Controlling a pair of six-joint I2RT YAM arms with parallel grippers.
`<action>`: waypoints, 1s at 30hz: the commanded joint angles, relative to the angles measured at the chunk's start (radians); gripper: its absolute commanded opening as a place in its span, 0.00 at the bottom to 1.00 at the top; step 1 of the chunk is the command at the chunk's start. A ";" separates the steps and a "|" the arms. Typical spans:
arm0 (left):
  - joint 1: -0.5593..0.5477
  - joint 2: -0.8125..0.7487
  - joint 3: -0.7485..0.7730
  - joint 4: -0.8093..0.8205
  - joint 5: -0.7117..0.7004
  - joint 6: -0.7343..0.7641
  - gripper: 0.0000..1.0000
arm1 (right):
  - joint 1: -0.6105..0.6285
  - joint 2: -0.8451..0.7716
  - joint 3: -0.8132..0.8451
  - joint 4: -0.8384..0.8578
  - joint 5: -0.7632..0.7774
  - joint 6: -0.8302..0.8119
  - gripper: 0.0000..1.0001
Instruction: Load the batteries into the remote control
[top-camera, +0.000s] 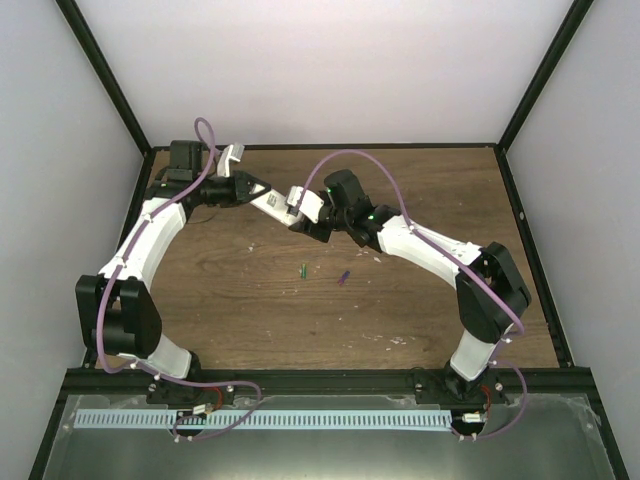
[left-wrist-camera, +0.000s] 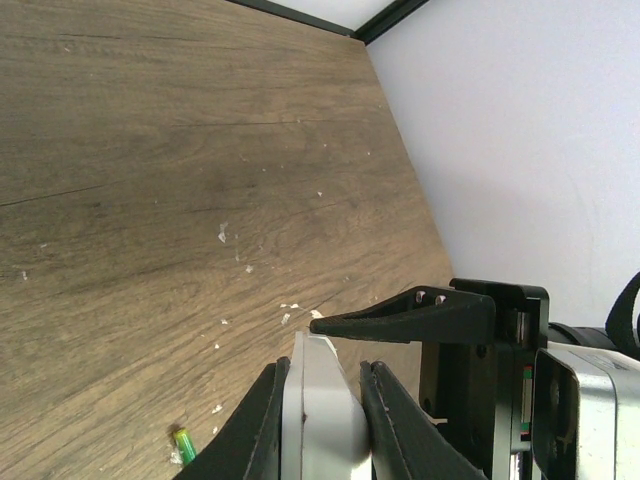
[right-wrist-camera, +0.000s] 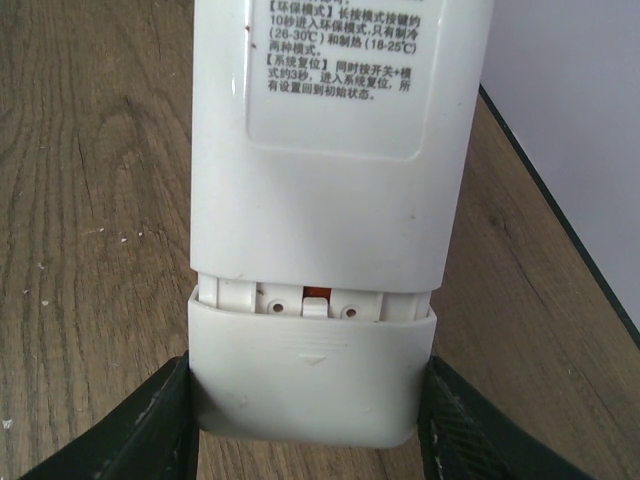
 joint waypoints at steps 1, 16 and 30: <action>-0.002 -0.035 0.004 0.010 0.021 0.009 0.00 | 0.003 0.004 -0.004 -0.062 0.015 -0.028 0.37; -0.003 -0.051 -0.023 0.037 0.021 0.010 0.00 | 0.001 -0.011 -0.011 -0.081 0.023 -0.030 0.37; -0.003 -0.049 -0.020 0.040 0.022 0.013 0.00 | -0.005 0.011 0.005 -0.111 0.047 -0.039 0.35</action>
